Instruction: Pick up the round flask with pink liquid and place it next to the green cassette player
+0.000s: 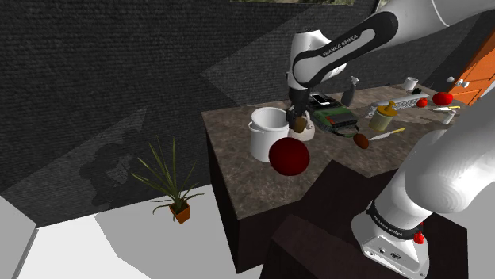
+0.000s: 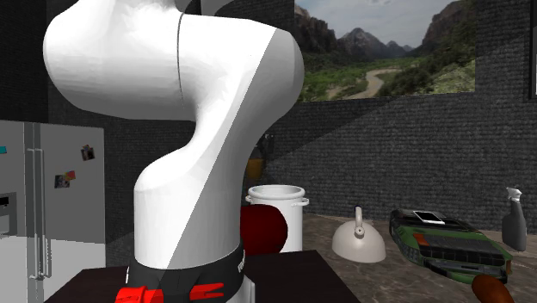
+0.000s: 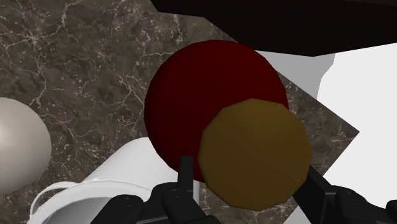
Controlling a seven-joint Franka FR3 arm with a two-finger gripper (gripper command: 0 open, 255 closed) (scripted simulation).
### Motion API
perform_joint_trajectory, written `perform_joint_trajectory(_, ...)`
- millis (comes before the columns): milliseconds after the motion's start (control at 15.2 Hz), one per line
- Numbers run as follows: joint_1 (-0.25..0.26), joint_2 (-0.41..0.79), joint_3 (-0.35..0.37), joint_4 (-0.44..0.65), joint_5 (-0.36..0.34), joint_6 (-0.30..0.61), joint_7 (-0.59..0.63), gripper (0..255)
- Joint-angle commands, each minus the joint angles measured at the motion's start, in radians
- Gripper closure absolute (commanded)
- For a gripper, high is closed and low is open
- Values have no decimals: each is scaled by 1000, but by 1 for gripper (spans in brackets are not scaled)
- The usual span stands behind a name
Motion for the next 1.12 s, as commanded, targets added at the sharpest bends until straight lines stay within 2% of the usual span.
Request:
perform_joint_trajectory(0, -1, -20, 1, 15, -1, -32, -1, 255)
perform_joint_trajectory(1056, 1, -122, 16, 145, -2, -263, -5, 255)
